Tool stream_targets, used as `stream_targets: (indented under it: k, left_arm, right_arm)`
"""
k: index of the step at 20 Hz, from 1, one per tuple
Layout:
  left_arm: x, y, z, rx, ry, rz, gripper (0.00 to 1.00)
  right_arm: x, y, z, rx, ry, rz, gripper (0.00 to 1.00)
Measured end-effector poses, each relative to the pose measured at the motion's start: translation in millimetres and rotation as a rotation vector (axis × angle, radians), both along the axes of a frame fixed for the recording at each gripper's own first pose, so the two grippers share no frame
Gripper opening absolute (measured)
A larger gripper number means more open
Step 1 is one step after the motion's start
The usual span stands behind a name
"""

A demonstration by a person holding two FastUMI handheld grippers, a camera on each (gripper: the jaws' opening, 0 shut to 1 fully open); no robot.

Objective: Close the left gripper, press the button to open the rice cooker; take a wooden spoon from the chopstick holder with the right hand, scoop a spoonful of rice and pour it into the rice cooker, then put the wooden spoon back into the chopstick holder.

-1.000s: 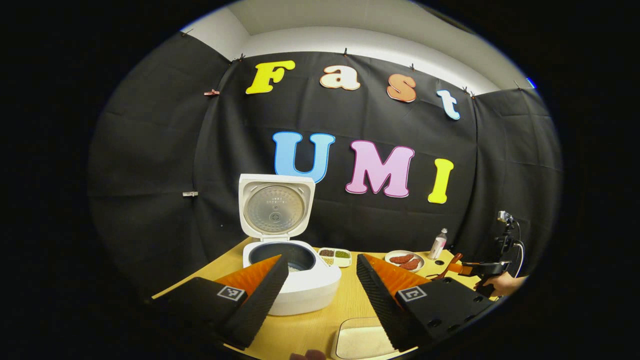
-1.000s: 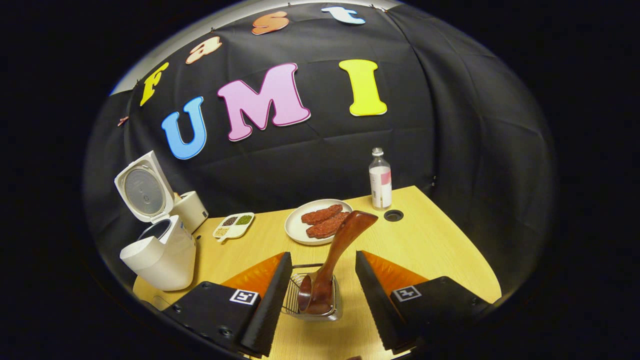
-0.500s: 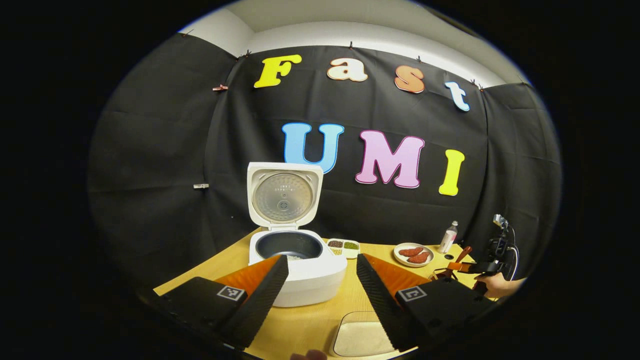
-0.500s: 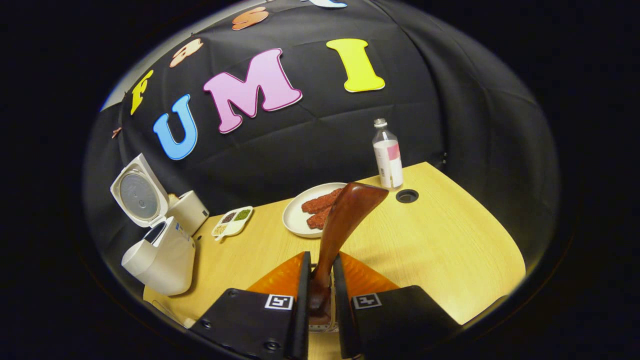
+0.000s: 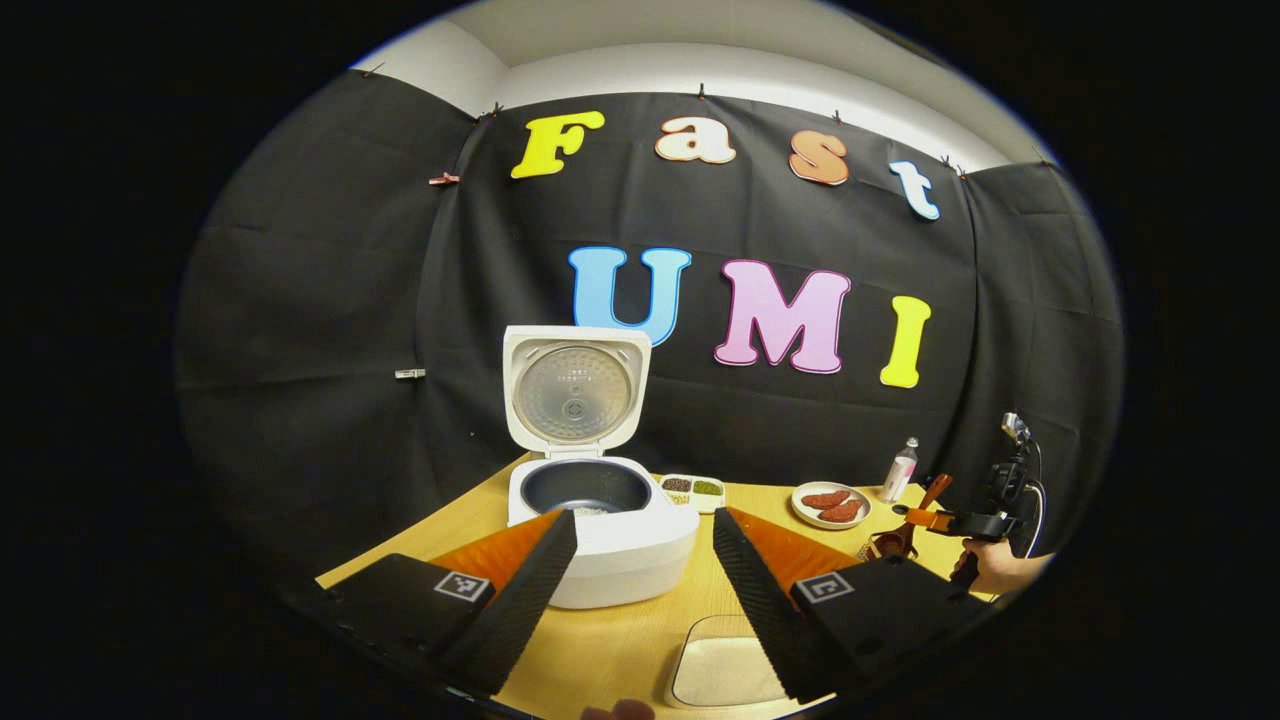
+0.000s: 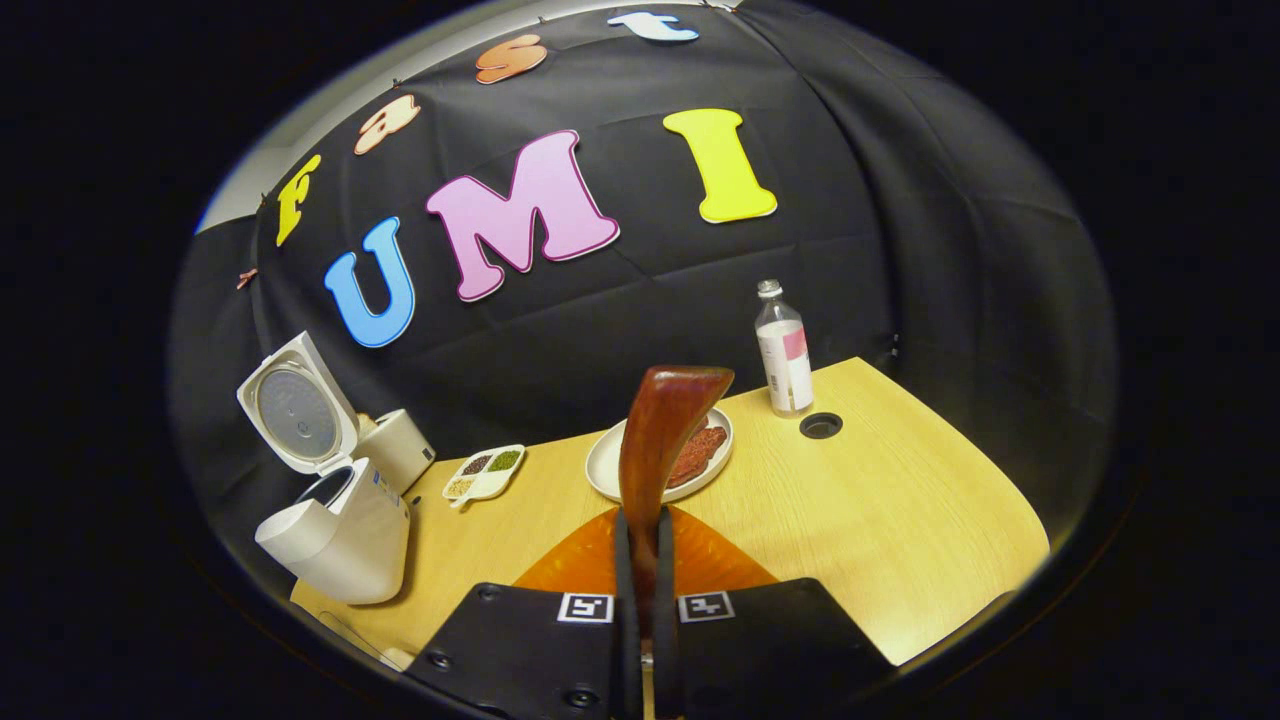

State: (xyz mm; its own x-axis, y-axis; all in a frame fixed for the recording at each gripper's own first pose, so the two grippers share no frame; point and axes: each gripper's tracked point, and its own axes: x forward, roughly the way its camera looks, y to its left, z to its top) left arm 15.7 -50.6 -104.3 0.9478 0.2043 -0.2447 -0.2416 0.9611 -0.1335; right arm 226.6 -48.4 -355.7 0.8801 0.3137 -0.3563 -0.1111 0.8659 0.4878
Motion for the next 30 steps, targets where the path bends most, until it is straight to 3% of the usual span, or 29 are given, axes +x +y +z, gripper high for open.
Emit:
stream_targets:
  k: [10,18,23,30]
  left_arm:
    - [-15,20,8,0.019,-0.017,-0.012,0.95]
    - [-19,34,11,0.016,-0.021,-0.078,0.95]
    - [-19,42,12,0.023,-0.026,-0.131,0.95]
    - [-22,56,12,0.046,-0.032,-0.187,0.95]
  right_arm:
    - [-33,-9,102,-0.028,-0.133,0.005,0.06]
    - [-123,63,203,0.019,-0.219,0.116,0.06]
    - [-187,115,193,-0.056,-0.18,0.194,0.06]
    - [-235,160,103,-0.278,-0.062,0.251,0.06]
